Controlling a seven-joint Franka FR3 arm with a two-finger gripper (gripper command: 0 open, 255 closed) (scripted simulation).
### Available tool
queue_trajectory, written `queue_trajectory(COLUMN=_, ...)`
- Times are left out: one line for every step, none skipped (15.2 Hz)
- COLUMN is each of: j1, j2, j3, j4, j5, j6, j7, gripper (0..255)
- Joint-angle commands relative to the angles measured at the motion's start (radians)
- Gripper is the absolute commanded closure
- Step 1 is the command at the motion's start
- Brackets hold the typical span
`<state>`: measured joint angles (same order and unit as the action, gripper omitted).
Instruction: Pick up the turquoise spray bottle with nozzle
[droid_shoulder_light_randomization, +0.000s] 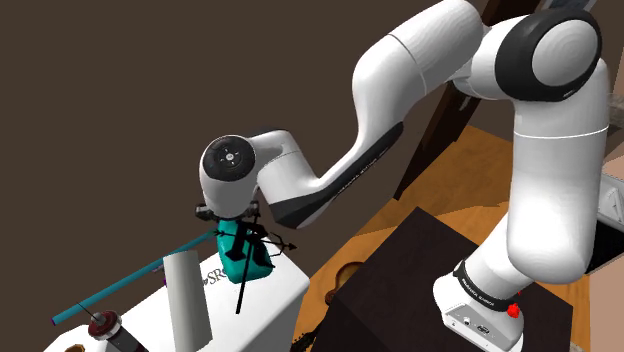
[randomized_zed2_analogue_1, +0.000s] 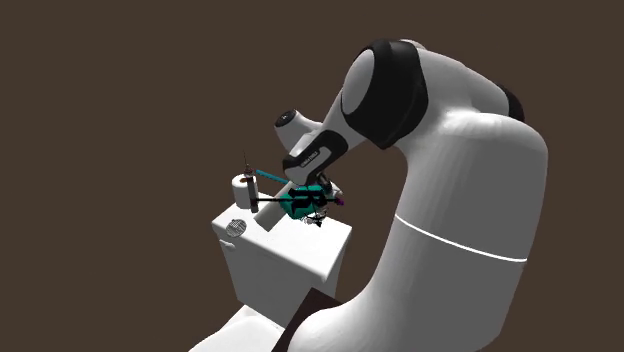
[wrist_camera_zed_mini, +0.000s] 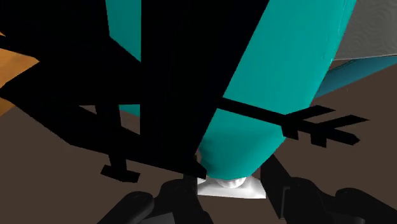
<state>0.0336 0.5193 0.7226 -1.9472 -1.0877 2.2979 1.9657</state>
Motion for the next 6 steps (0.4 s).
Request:
queue_trajectory(j1=-0.009, j2=-0.017, j3=0.011, j4=0.008, j5=0.019, j6=-0.008, j7=-0.02, gripper=255)
queue_trajectory(j1=-0.014, j2=-0.026, j3=0.017, j4=0.008, j5=0.03, j6=-0.012, j7=-0.03, gripper=255)
queue_trajectory(j1=-0.019, j2=-0.035, j3=0.023, j4=0.008, j5=0.042, j6=-0.017, j7=-0.04, gripper=255)
queue_trajectory(j1=-0.024, j2=-0.044, j3=0.029, j4=0.008, j5=0.053, j6=-0.021, j7=-0.049, gripper=255)
queue_trajectory(j1=-0.024, j2=-0.046, j3=0.03, j4=0.008, j5=0.055, j6=-0.022, j7=-0.051, gripper=255)
queue_trajectory(j1=-0.024, j2=-0.046, j3=0.03, j4=0.008, j5=0.055, j6=-0.022, j7=-0.051, gripper=255)
